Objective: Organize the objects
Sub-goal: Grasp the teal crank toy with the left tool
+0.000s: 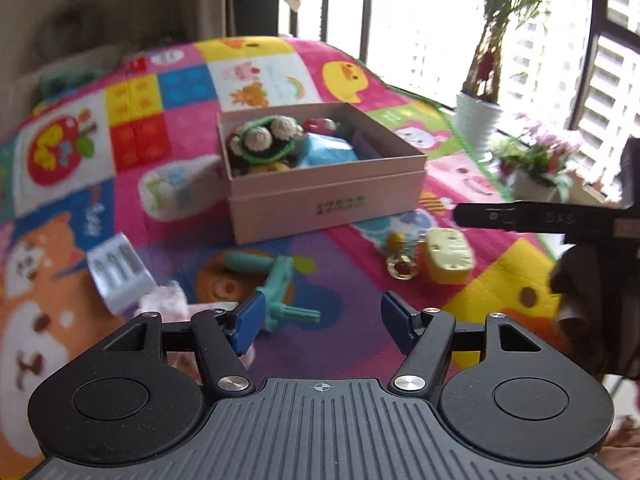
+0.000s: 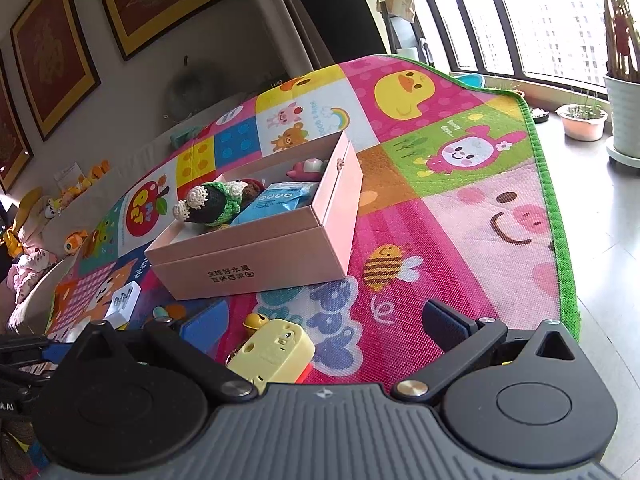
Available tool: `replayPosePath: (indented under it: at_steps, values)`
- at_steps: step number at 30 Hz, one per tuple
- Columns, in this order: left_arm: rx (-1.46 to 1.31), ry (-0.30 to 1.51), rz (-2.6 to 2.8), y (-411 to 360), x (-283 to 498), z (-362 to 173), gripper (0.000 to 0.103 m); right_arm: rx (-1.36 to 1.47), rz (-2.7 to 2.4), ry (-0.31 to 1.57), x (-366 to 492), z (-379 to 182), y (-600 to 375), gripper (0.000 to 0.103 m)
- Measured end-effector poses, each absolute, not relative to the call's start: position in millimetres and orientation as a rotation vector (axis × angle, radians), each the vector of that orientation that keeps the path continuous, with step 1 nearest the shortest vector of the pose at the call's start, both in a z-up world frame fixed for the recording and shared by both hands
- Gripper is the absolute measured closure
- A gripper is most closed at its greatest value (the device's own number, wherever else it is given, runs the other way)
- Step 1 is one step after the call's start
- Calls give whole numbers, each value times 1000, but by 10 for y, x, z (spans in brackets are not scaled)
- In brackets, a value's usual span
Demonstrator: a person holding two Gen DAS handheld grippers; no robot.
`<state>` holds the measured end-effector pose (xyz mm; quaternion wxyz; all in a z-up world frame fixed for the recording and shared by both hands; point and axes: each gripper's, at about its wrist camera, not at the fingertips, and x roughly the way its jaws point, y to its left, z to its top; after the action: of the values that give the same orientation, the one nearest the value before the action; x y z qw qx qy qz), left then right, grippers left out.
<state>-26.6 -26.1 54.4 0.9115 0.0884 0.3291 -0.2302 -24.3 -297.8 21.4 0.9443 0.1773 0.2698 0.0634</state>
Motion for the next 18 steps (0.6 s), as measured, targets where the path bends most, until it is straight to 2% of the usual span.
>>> replayPosePath:
  at_steps: [8, 12, 15, 17, 18]
  values:
    - [128, 740, -321, -421, 142, 410, 36, 362, 130, 550, -237, 212, -2990, 0]
    - [134, 794, -316, -491, 286, 295, 53, 364, 131, 548, -242, 216, -2986, 0]
    - [133, 808, -315, -521, 315, 231, 59, 366, 131, 548, -242, 217, -2986, 0]
    - [138, 800, -318, -535, 299, 224, 71, 367, 131, 549, -246, 221, -2984, 0]
    - [133, 800, -320, -533, 285, 225, 82, 367, 131, 550, -247, 221, -2981, 0]
